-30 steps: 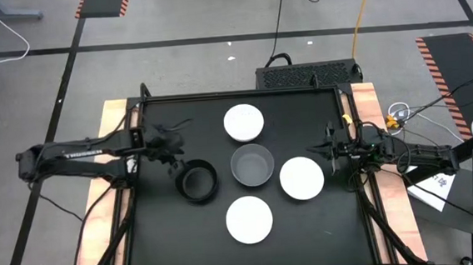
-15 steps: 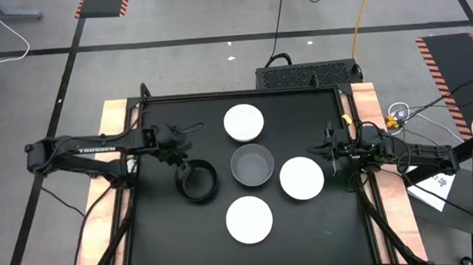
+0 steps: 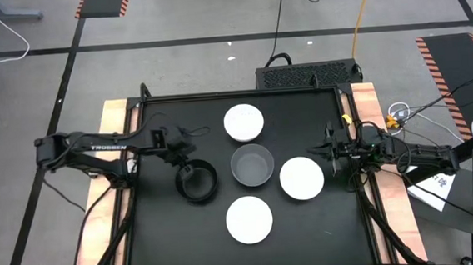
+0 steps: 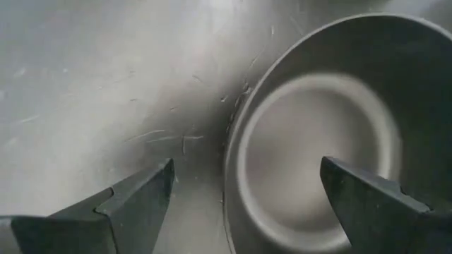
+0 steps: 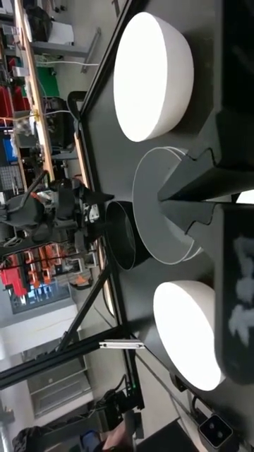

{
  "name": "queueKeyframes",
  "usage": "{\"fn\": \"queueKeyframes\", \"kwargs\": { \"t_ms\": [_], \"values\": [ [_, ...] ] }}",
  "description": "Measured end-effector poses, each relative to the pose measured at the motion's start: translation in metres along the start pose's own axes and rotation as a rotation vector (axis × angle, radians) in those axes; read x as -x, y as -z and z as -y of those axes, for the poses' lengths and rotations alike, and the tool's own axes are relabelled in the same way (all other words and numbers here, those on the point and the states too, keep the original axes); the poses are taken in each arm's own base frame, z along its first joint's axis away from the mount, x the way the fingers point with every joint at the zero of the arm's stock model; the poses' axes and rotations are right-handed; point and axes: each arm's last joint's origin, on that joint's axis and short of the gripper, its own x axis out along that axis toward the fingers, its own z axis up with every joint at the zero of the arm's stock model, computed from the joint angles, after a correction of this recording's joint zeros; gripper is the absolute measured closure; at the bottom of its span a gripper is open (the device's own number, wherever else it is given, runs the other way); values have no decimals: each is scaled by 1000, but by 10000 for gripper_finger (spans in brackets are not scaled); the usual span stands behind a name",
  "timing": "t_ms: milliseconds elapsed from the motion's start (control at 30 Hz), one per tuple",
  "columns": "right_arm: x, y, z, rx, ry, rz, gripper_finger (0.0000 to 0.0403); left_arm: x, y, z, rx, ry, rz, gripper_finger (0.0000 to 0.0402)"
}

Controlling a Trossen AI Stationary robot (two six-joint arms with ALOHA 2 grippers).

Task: Nest bowls inside each other
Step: Stack the black bowl on top of the gray bowl

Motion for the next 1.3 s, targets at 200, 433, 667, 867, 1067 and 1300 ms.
{"fn": "queueKeyframes", "kwargs": {
  "t_ms": [200, 433, 667, 867, 1067, 1300],
  "values": [
    [0, 0, 0, -14, 0, 0, 403, -4, -1, -1, 1, -35, 2, 46],
    [0, 0, 0, -14, 0, 0, 403, -4, -1, -1, -6, -35, 2, 137],
    [0, 0, 0, -11, 0, 0, 403, -4, -1, -1, -36, -35, -1, 260],
    [0, 0, 0, -11, 0, 0, 403, -4, 0, -2, -81, -42, -8, 363],
    [0, 0, 0, -12, 0, 0, 403, -4, 0, -2, -152, -43, -18, 394],
    [0, 0, 0, -14, 1, 0, 403, 9, -1, -1, -180, -70, 68, 398]
  ]
}}
